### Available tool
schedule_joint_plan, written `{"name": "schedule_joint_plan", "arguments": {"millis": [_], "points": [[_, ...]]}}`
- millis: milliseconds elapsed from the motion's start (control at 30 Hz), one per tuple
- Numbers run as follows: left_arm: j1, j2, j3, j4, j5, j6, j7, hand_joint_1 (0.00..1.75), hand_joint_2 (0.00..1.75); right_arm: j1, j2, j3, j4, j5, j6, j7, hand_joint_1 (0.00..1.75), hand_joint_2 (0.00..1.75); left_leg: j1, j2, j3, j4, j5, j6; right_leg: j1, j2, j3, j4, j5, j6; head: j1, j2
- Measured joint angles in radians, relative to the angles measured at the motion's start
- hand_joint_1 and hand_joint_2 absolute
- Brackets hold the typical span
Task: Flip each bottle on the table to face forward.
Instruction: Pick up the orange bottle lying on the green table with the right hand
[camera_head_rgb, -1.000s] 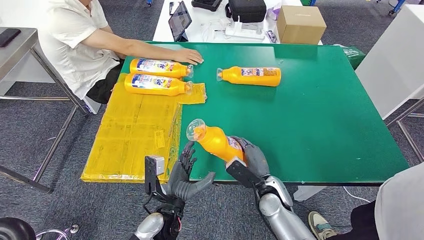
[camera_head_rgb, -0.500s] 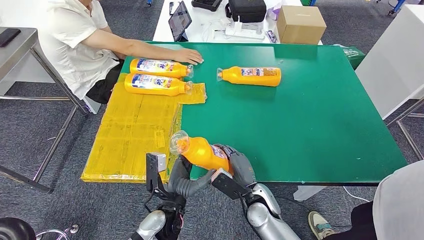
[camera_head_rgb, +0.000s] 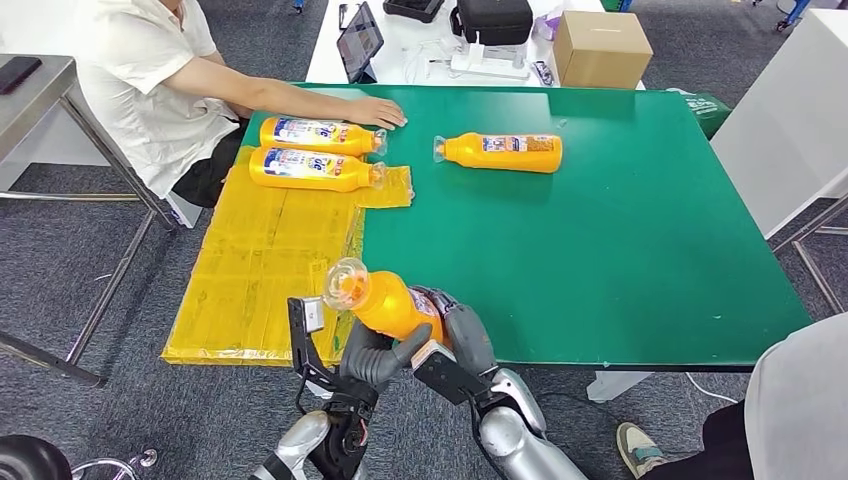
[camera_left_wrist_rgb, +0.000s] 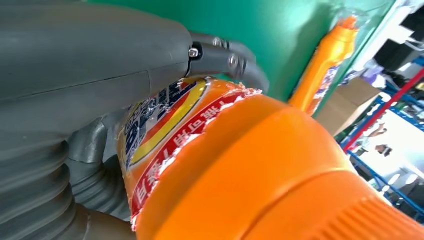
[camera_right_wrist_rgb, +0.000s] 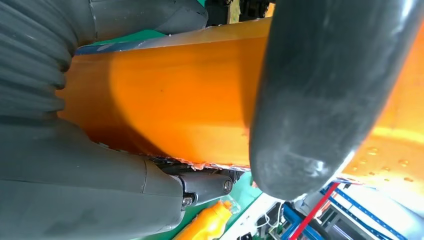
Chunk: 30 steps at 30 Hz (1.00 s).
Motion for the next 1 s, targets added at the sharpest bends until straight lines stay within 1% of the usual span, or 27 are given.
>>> {"name": "schedule_joint_plan", "arguments": {"millis": [33, 167, 267, 300, 367, 400, 433, 500, 600, 700, 900, 1000], "points": [[-0.001, -0.001, 0.0, -0.001, -0.004, 0.009, -0.013, 1.75, 1.75, -0.002, 0.0, 0.002, 0.0, -0.003, 0.002, 0.0, 1.75, 1.75, 0.0, 0.0, 0.0, 0.0, 0.0, 0.0, 0.0, 0.0, 0.0, 0.0, 0.0, 0.0, 0.0, 0.0], [-0.005, -0.006, -0.003, -0.008, -0.051, 0.063, -0.074, 1.75, 1.75, -0.007, 0.004, 0.013, 0.0, -0.009, 0.005, 0.003, 1.75, 1.75, 0.0, 0.0, 0.0, 0.0, 0.0, 0.0, 0.0, 0.0, 0.0, 0.0, 0.0, 0.0, 0.0, 0.0], [-0.007, -0.01, -0.004, -0.013, -0.074, 0.083, -0.098, 1.75, 1.75, -0.01, 0.01, 0.02, 0.0, -0.015, 0.006, 0.003, 1.42, 1.75, 0.0, 0.0, 0.0, 0.0, 0.0, 0.0, 0.0, 0.0, -0.001, 0.0, 0.0, 0.0, 0.0, 0.0], [-0.007, -0.011, -0.004, -0.015, -0.079, 0.087, -0.103, 1.75, 1.75, -0.012, 0.012, 0.022, 0.0, -0.018, 0.008, 0.004, 1.06, 1.75, 0.0, 0.0, 0.0, 0.0, 0.0, 0.0, 0.0, 0.0, -0.001, 0.0, 0.0, 0.0, 0.0, 0.0], [-0.008, -0.012, -0.004, -0.02, -0.085, 0.094, -0.113, 1.75, 1.75, -0.014, 0.015, 0.026, 0.0, -0.022, 0.009, 0.005, 0.4, 1.75, 0.0, 0.0, 0.0, 0.0, 0.0, 0.0, 0.0, 0.0, -0.001, 0.0, 0.0, 0.0, 0.0, 0.0], [-0.009, -0.013, -0.004, -0.023, -0.086, 0.096, -0.116, 1.75, 1.75, -0.015, 0.016, 0.028, 0.0, -0.022, 0.01, 0.005, 0.07, 1.31, 0.0, 0.0, 0.0, 0.0, 0.0, 0.0, 0.0, 0.0, -0.001, 0.0, 0.0, 0.0, 0.0, 0.0], [-0.01, -0.013, -0.003, -0.026, -0.088, 0.096, -0.119, 1.75, 1.75, -0.014, 0.017, 0.03, 0.0, -0.023, 0.011, 0.005, 0.0, 0.87, 0.0, 0.0, 0.0, 0.0, 0.0, 0.0, 0.0, 0.0, -0.001, 0.0, 0.0, 0.0, 0.0, 0.0], [-0.014, -0.013, -0.001, -0.033, -0.091, 0.096, -0.122, 1.75, 1.75, -0.011, 0.02, 0.034, 0.0, -0.032, 0.014, 0.006, 0.0, 0.0, 0.0, 0.0, 0.0, 0.0, 0.0, 0.0, 0.0, 0.0, -0.001, 0.0, 0.0, 0.0, 0.0, 0.0], [-0.017, -0.013, 0.004, -0.047, -0.088, 0.094, -0.121, 1.75, 1.75, -0.006, 0.024, 0.035, 0.0, -0.05, 0.016, 0.003, 0.0, 0.0, 0.0, 0.0, 0.0, 0.0, 0.0, 0.0, 0.0, 0.0, -0.001, 0.0, 0.0, 0.0, 0.0, 0.0], [-0.017, -0.011, 0.014, -0.064, -0.067, 0.085, -0.112, 1.75, 1.75, 0.001, 0.026, 0.033, 0.0, -0.056, -0.006, -0.01, 0.0, 0.0, 0.0, 0.0, -0.001, 0.0, 0.0, 0.0, 0.0, 0.0, -0.001, 0.0, 0.0, 0.0, 0.0, 0.0], [-0.009, -0.003, 0.051, -0.096, -0.029, 0.077, -0.092, 1.75, 1.75, 0.029, 0.036, 0.03, -0.005, -0.059, -0.105, -0.062, 0.0, 0.0, 0.0, 0.0, -0.001, 0.0, 0.0, 0.0, 0.0, 0.0, -0.001, 0.0, 0.0, 0.0, 0.0, 0.0], [-0.009, 0.013, 0.075, -0.099, -0.022, 0.076, -0.07, 1.75, 1.75, 0.05, 0.039, 0.017, -0.024, -0.064, -0.173, -0.093, 0.0, 0.0, 0.0, 0.0, -0.001, 0.0, 0.0, 0.0, 0.0, 0.0, -0.001, 0.0, 0.0, 0.0, 0.0, 0.0]]}}
